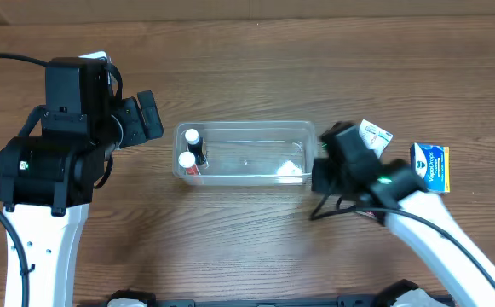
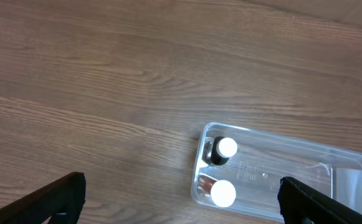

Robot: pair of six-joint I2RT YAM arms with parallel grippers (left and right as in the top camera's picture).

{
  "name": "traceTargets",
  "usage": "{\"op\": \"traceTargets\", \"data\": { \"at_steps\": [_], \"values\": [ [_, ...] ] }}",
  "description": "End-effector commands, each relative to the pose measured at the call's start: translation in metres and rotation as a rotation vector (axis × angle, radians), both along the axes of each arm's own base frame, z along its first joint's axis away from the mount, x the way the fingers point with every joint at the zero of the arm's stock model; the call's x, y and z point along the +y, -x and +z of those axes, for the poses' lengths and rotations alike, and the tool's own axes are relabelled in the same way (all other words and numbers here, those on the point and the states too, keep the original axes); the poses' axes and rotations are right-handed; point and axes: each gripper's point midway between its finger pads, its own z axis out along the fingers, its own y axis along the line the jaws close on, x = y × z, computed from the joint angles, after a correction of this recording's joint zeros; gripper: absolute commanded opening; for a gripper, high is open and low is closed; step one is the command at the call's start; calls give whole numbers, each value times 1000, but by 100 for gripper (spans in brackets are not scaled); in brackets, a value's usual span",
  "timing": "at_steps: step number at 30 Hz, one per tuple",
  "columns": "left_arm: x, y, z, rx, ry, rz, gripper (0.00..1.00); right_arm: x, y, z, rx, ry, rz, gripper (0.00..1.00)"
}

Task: Pack container
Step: 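Grasp the white bandage box with the right gripper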

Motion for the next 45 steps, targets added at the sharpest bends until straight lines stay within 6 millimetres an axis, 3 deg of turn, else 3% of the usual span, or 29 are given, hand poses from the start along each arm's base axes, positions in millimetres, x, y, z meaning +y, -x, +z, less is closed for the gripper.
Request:
{"op": "traceTargets", "data": {
  "at_steps": [1, 3, 6, 9, 13, 17, 24, 35, 38, 43, 45],
  "values": [
    [0, -1, 6, -16, 17, 11, 100, -49, -37, 65, -204, -5, -211, 95],
    [0, -1, 6, -15, 18, 11, 100, -78, -54, 65, -214, -17, -311, 100],
    [0, -1, 5, -14, 18, 11, 100, -111, -74, 36, -130, -60, -418, 100],
    [0, -1, 5, -13, 23, 17, 100, -121, -91, -5, -19, -95, -446, 100],
    [0, 0, 5, -10, 22, 17, 100, -118, -105, -55, 86, -88, -445, 100],
    [0, 1, 4, -6, 22, 16, 100, -121, -111, -89, 150, -85, -508, 100],
    [0, 1, 3, -2, 21, 16, 100, -132, -112, -114, 183, -13, -534, 100],
    [1, 4, 1, 11, 19, 16, 100, -132, -103, -135, 237, 6, -531, 100],
    [1, 4, 1, 11, 20, 16, 100, -131, -99, -141, 266, 10, -528, 97],
    [1, 4, 1, 11, 20, 16, 100, -131, -92, -143, 293, 18, -528, 80],
    [1, 4, 1, 11, 20, 16, 100, -131, -91, -143, 296, 18, -528, 78]
  ]
}}
